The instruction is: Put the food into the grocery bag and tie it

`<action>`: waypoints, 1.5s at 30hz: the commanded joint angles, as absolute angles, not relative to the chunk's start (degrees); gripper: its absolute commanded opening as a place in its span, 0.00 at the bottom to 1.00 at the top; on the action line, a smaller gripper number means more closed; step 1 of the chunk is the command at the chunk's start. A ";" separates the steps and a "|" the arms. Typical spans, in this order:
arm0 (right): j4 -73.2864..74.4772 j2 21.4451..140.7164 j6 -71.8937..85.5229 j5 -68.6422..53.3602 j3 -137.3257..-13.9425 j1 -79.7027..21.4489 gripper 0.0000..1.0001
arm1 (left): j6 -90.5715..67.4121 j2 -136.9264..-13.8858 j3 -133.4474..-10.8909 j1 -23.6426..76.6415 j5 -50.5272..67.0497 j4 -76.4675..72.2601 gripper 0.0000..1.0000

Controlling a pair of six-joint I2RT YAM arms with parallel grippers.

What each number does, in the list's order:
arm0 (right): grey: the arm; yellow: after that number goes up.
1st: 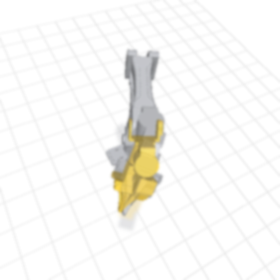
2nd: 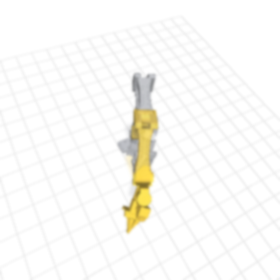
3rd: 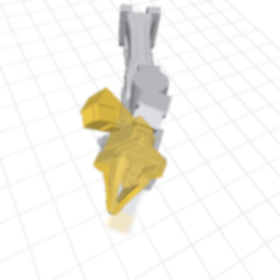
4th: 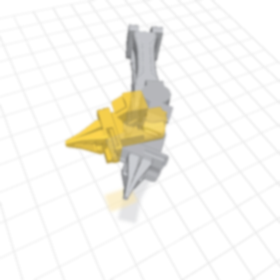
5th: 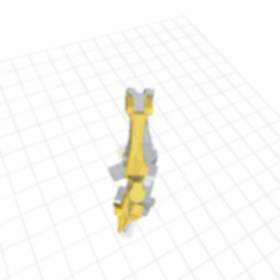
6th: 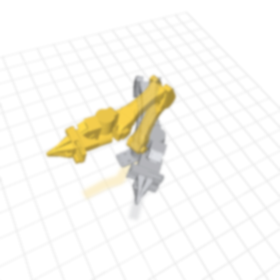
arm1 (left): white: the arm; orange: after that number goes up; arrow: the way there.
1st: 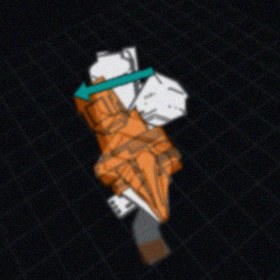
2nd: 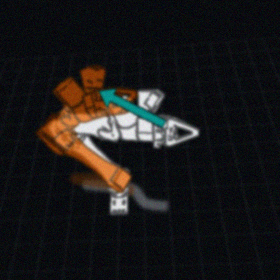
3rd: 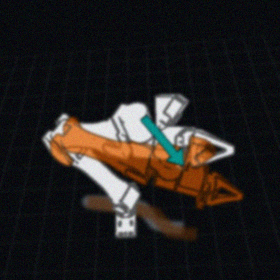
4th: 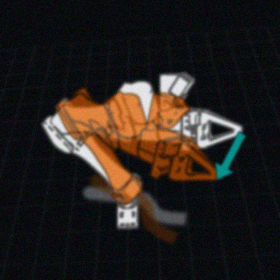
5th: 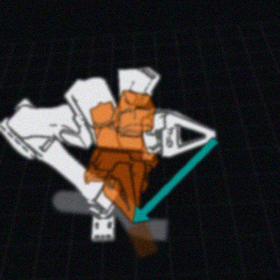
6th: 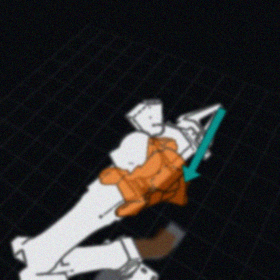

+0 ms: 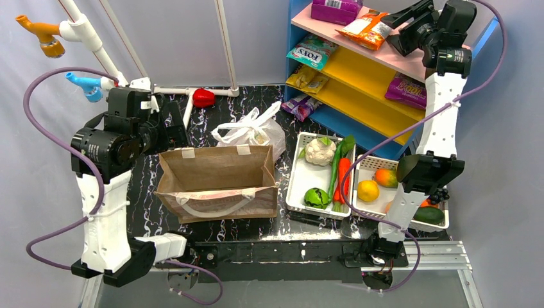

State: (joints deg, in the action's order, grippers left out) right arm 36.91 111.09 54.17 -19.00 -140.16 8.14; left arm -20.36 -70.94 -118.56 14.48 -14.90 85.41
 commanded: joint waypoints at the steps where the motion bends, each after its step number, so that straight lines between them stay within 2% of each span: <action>1: 36.98 113.95 56.54 -22.66 -140.68 8.05 0.70 | -19.81 -69.17 -117.59 13.89 -13.01 93.05 0.98; 6: 35.87 115.24 57.36 -25.47 -140.59 8.06 0.55 | -20.46 -68.72 -116.57 13.74 -13.18 92.14 0.98; 9: 35.66 115.32 57.14 -26.87 -140.01 8.00 0.41 | -20.64 -68.92 -116.77 13.65 -13.24 91.75 0.98; 12: 34.34 113.97 56.84 -27.02 -138.03 8.04 0.21 | -20.74 -68.81 -116.92 13.57 -13.17 91.31 0.98; 16: 34.10 112.33 56.13 -26.96 -137.41 8.11 0.04 | -20.88 -68.31 -116.07 13.54 -12.45 90.22 0.98; 17: 34.05 111.86 56.02 -26.98 -137.33 8.09 0.02 | -21.03 -68.34 -116.02 13.58 -12.21 89.98 0.98; 30: 32.61 102.67 55.06 -29.24 -135.75 8.53 0.01 | -21.47 -66.70 -114.50 13.54 -7.76 85.83 0.98; 40: 22.20 94.30 56.67 -38.46 -129.83 7.96 0.01 | -20.83 -67.10 -113.04 13.54 -4.92 82.40 0.98; 45: 21.36 90.67 52.73 -41.20 -127.37 4.96 0.01 | -20.74 -67.26 -111.85 13.54 -4.19 80.37 0.98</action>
